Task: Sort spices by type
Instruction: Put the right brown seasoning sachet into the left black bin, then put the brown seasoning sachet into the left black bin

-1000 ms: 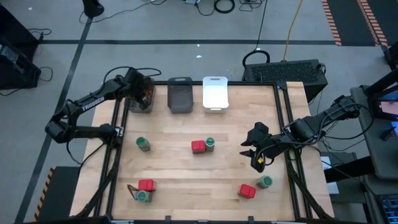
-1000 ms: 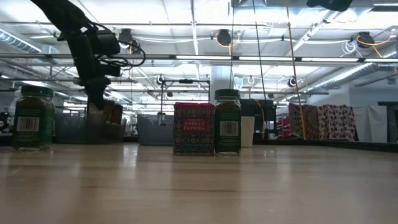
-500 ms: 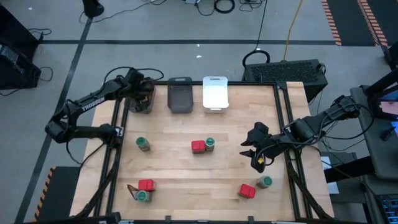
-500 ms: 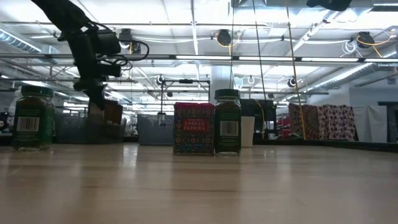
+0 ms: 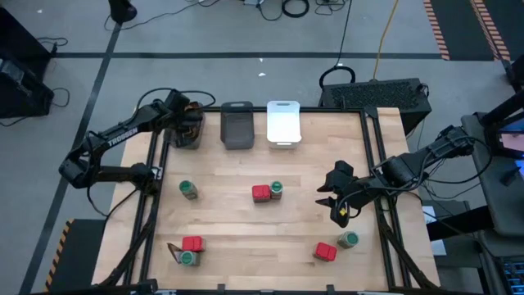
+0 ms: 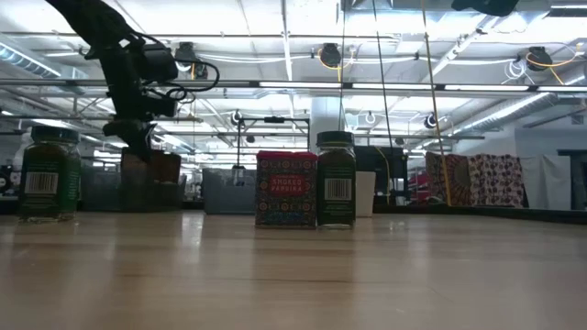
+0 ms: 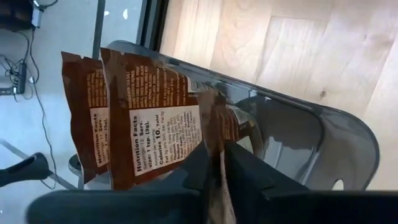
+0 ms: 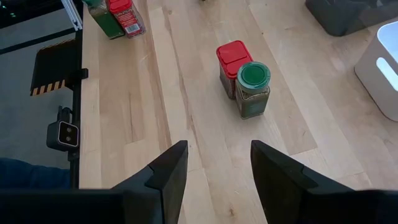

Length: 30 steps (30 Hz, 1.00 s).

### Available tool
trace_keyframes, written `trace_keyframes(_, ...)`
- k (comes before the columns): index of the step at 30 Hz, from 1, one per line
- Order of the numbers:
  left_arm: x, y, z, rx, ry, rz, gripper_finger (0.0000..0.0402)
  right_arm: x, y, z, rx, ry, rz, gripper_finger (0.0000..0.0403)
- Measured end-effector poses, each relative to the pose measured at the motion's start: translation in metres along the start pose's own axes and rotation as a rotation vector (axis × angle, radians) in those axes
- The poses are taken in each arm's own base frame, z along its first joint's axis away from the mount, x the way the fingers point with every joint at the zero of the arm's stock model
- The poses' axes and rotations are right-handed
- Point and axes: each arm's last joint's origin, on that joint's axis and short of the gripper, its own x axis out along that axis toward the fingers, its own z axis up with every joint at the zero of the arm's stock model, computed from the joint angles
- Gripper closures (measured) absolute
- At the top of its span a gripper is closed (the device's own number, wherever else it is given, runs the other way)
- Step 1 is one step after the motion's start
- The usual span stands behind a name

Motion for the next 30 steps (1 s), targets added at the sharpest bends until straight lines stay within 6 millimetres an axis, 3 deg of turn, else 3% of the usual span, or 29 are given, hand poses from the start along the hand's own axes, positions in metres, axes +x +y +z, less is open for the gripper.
trace_keyframes(8,0.000,0.000,0.000,-0.003,0.004,0.007,0.0289,0.000,0.000,0.000,0.000,0.000,0.000,0.0243)
trace_keyframes(19,-0.005,0.001,-0.001,-0.110,-0.011,0.026,0.0241,0.000,0.000,0.000,-0.001,-0.001,0.000,0.0243)
trace_keyframes(26,-0.024,0.001,-0.004,-0.129,-0.071,0.089,0.0176,0.000,0.000,0.000,-0.013,-0.001,-0.001,0.0243)
trace_keyframes(30,-0.048,0.005,-0.002,-0.209,-0.123,0.134,0.0139,0.000,0.000,0.000,-0.028,-0.001,-0.001,0.0243)
